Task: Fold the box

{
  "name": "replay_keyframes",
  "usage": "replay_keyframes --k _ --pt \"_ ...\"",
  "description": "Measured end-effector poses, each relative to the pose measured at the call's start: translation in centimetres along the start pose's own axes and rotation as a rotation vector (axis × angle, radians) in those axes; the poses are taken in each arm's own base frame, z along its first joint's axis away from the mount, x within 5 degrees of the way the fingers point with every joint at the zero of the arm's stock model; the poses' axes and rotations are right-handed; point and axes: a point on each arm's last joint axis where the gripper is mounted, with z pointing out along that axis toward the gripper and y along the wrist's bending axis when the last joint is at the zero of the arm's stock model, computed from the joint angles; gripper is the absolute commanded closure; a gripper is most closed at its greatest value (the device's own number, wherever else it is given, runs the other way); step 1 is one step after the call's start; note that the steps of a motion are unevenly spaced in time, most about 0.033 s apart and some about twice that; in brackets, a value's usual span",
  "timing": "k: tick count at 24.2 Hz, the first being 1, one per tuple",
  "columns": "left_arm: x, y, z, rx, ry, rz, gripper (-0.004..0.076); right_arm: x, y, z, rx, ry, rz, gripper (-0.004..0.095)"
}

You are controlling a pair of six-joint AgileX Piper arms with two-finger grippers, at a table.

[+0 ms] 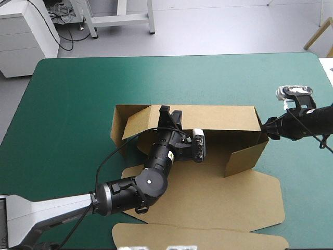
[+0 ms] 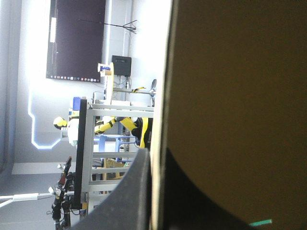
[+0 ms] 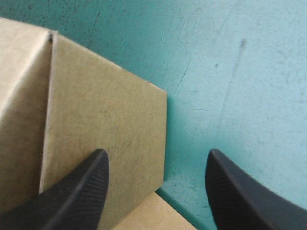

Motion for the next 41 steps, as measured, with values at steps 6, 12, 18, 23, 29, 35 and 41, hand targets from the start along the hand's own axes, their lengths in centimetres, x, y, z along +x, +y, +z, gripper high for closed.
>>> replay_keyframes --k 6,12,18,23,29,35,41 --pt "-0.1 -1.3 0.7 0.046 0.022 0.102 0.0734 3.8 0.8 2.0 -0.052 -0.032 -0.012 0.0369" --pt "-0.1 -1.4 0.9 0.052 0.044 0.145 0.0734 6.1 0.9 3.3 -0.049 -0.033 -0.093 0.0369" --pt "0.0 -1.5 0.9 0.060 0.054 0.140 0.0734 6.2 1.0 3.3 -0.049 -0.036 -0.242 0.0369" --pt "0.0 -1.5 0.9 0.067 0.060 0.141 0.0734 6.5 1.3 3.3 -0.089 -0.011 -0.331 0.0369" --pt "0.0 -1.5 0.9 0.077 0.067 0.156 0.0734 6.3 1.5 3.3 -0.112 -0.036 -0.391 0.0369" --pt "0.0 -1.5 0.9 0.078 0.066 0.157 0.0734 5.8 2.0 3.2 -0.144 -0.106 -0.457 0.0375" --pt "0.0 -1.5 0.9 0.078 0.065 0.159 0.0734 5.5 1.8 3.3 -0.125 -0.146 -0.398 0.0624"
